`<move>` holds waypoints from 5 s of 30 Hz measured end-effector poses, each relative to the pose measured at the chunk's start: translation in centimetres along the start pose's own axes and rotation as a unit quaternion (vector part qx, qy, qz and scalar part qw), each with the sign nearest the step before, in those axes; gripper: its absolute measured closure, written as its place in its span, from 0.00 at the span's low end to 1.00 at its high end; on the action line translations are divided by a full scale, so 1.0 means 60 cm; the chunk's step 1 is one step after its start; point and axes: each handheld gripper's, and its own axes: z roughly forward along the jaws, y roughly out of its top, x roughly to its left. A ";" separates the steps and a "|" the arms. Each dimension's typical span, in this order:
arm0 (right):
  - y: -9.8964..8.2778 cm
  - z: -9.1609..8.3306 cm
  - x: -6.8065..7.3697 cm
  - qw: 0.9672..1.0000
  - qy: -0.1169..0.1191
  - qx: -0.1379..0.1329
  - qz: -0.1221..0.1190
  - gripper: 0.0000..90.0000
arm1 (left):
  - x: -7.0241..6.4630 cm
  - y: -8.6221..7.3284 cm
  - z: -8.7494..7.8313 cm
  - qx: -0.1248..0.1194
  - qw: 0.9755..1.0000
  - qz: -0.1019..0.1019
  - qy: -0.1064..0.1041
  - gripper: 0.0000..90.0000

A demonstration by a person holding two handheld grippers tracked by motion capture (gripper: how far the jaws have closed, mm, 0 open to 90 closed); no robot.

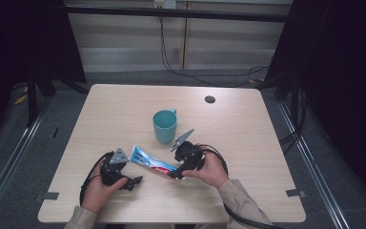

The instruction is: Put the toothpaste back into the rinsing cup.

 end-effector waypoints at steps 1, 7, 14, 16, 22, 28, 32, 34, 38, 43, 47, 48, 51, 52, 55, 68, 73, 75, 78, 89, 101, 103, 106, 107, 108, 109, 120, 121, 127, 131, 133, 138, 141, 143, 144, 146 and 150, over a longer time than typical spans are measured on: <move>0.000 0.001 0.000 1.000 0.002 0.002 -0.001 0.32 | 0.000 0.000 0.000 0.000 1.000 0.000 0.000 0.00; 0.000 0.012 0.000 1.000 0.007 0.013 -0.004 0.34 | 0.000 0.000 0.000 0.000 1.000 0.000 0.000 0.00; 0.003 0.023 -0.001 1.000 0.007 0.023 -0.010 0.34 | 0.000 0.000 0.000 0.000 1.000 0.000 0.000 0.00; 0.003 0.025 -0.001 0.999 0.008 0.030 -0.008 0.34 | 0.000 0.000 0.000 0.000 1.000 0.000 0.000 0.00; 0.008 0.028 -0.001 0.999 0.014 0.036 -0.007 0.40 | 0.000 0.000 0.000 -0.001 1.000 -0.001 0.000 0.00; 0.018 0.033 0.003 0.999 0.015 0.048 -0.017 0.49 | 0.001 0.000 0.000 0.001 1.000 0.002 -0.002 0.00; 0.020 0.032 0.005 0.999 0.006 0.051 -0.017 0.60 | 0.001 0.000 0.000 0.001 1.000 0.003 -0.002 0.00; 0.020 0.031 0.007 0.998 0.000 0.053 -0.018 0.67 | 0.001 0.000 0.000 0.001 1.000 0.003 -0.002 0.00; 0.020 0.027 0.009 0.998 -0.010 0.051 -0.019 0.76 | 0.001 0.000 -0.001 0.000 1.000 0.001 0.001 0.00; 0.010 0.020 0.007 0.999 -0.020 0.033 -0.017 0.78 | 0.002 -0.003 -0.004 -0.004 1.000 -0.003 0.009 0.03; 0.002 0.009 0.004 1.000 -0.018 0.016 -0.014 0.78 | 0.005 -0.004 -0.007 -0.010 1.000 -0.016 0.005 0.05; 0.002 0.006 0.004 1.000 -0.018 0.015 -0.014 0.78 | 0.006 -0.004 -0.009 -0.010 1.000 -0.018 -0.003 0.05; 0.001 -0.008 0.001 1.000 -0.020 0.001 -0.009 0.78 | 0.006 -0.003 -0.011 -0.011 1.000 -0.024 -0.013 0.07; 0.000 -0.014 0.001 1.000 -0.021 -0.006 -0.009 0.78 | 0.005 -0.002 -0.011 -0.012 0.999 -0.028 -0.015 0.07; -0.001 -0.025 0.000 1.000 -0.024 -0.013 -0.010 0.78 | 0.003 0.001 -0.012 -0.017 0.999 -0.032 -0.022 0.08; -0.003 -0.071 0.003 0.998 -0.038 -0.053 -0.012 0.78 | -0.001 0.027 -0.022 -0.067 0.990 -0.098 -0.073 0.10; -0.004 -0.081 0.002 0.997 -0.043 -0.062 -0.009 0.78 | -0.005 0.035 -0.016 -0.088 0.983 -0.122 -0.101 0.11; -0.004 -0.085 0.001 0.997 -0.044 -0.068 -0.009 0.78 | -0.006 0.040 -0.014 -0.094 0.981 -0.126 -0.111 0.11; -0.004 -0.090 0.004 0.996 -0.049 -0.068 -0.011 0.78 | -0.007 0.046 -0.011 -0.100 0.979 -0.135 -0.116 0.11; -0.005 -0.097 0.005 0.996 -0.049 -0.077 -0.013 0.78 | -0.015 0.068 -0.004 -0.110 0.975 -0.143 -0.128 0.13; -0.003 -0.110 0.004 0.995 -0.055 -0.088 -0.010 0.78 | -0.019 0.093 -0.002 -0.128 0.971 -0.147 -0.137 0.16; -0.003 -0.110 0.003 0.994 -0.052 -0.092 -0.008 0.78 | -0.019 0.097 0.000 -0.132 0.970 -0.149 -0.140 0.17; -0.001 -0.110 0.004 0.994 -0.053 -0.093 -0.010 0.78 | -0.018 0.104 0.003 -0.137 0.968 -0.155 -0.144 0.17; -0.001 -0.110 0.004 0.994 -0.053 -0.093 -0.010 0.78 | -0.018 0.104 0.003 -0.137 0.968 -0.155 -0.144 0.17; 0.000 -0.109 0.005 0.994 -0.054 -0.095 -0.011 0.78 | -0.017 0.106 0.002 -0.140 0.967 -0.158 -0.145 0.17; 0.000 -0.109 0.004 0.994 -0.053 -0.095 -0.012 0.78 | -0.017 0.107 0.002 -0.143 0.965 -0.161 -0.147 0.17; -0.002 -0.107 0.001 0.993 -0.050 -0.106 -0.009 0.78 | -0.013 0.120 0.002 -0.154 0.958 -0.181 -0.158 0.17; -0.002 -0.107 0.001 0.993 -0.050 -0.106 -0.009 0.78 | -0.013 0.120 0.002 -0.155 0.958 -0.181 -0.158 0.17; -0.004 -0.104 -0.001 0.993 -0.045 -0.113 -0.007 0.78 | -0.010 0.125 -0.001 -0.160 0.952 -0.196 -0.169 0.18; -0.004 -0.101 0.000 0.992 -0.042 -0.117 -0.005 0.78 | -0.006 0.129 -0.001 -0.165 0.948 -0.208 -0.174 0.19; -0.004 -0.098 0.002 0.992 -0.043 -0.116 -0.009 0.78 | -0.005 0.130 0.000 -0.169 0.945 -0.215 -0.177 0.20; -0.004 -0.090 0.008 0.991 -0.040 -0.124 -0.011 0.78 | -0.001 0.133 -0.002 -0.178 0.938 -0.228 -0.189 0.25; -0.003 -0.089 0.009 0.991 -0.039 -0.124 -0.014 0.78 | 0.002 0.134 -0.005 -0.187 0.934 -0.237 -0.191 0.27; -0.003 -0.088 0.010 0.991 -0.038 -0.124 -0.014 0.78 | 0.003 0.135 -0.008 -0.192 0.931 -0.244 -0.190 0.30; -0.003 -0.087 0.010 0.991 -0.038 -0.125 -0.016 0.78 | 0.004 0.135 -0.008 -0.194 0.931 -0.245 -0.190 0.30; -0.003 -0.082 0.012 0.991 -0.034 -0.126 -0.016 0.78 | 0.005 0.136 -0.009 -0.199 0.928 -0.251 -0.189 0.34; -0.003 -0.077 0.014 0.992 -0.031 -0.125 -0.017 0.78 | 0.010 0.134 -0.011 -0.210 0.921 -0.264 -0.193 0.38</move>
